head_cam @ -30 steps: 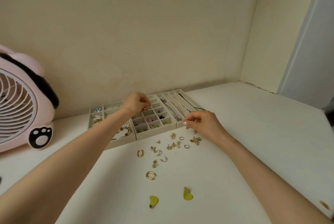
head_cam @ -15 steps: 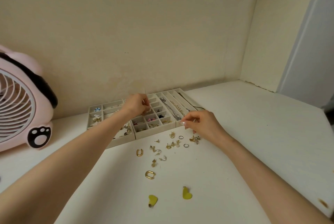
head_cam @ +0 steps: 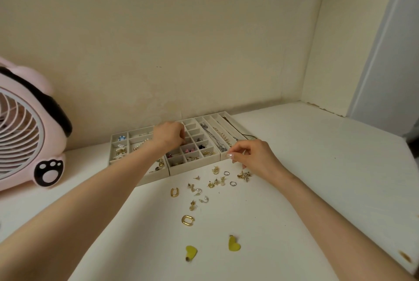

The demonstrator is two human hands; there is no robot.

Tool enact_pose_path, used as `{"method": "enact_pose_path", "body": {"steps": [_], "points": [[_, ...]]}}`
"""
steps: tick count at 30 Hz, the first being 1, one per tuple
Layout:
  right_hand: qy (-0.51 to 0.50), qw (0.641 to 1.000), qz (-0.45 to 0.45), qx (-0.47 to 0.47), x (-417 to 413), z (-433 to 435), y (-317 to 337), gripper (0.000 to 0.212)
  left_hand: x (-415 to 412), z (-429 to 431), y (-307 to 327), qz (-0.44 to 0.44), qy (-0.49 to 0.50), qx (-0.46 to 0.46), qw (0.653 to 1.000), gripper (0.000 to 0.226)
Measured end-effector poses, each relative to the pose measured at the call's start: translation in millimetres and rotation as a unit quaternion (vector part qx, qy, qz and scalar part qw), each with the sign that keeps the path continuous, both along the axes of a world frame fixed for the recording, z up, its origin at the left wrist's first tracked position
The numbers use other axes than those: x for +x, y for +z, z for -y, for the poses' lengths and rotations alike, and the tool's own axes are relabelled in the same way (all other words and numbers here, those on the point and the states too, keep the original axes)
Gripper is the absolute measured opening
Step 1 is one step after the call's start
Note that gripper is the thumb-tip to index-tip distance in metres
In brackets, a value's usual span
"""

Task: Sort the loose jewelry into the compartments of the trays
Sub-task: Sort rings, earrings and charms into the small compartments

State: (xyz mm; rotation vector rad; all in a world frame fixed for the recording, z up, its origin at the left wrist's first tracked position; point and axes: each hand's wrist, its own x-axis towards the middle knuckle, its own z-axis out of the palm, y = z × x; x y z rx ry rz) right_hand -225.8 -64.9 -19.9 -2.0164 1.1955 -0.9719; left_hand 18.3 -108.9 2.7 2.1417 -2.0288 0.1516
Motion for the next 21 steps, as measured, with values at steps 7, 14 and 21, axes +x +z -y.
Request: {"method": "enact_pose_path", "body": {"steps": [7, 14, 21], "points": [[0.016, 1.000, -0.021, 0.007, 3, -6, -3, 0.008, 14, -29, 11, -0.053, -0.058, -0.045, 0.996, 0.007], [0.121, 0.991, -0.051, -0.004, 27, -32, 6, 0.012, 20, -100, 8, -0.088, -0.137, -0.035, 0.986, 0.006], [0.256, 0.944, -0.206, -0.030, 50, -58, 15, 0.017, 18, -132, -13, -0.128, -0.190, 0.044, 0.973, 0.018]]}}
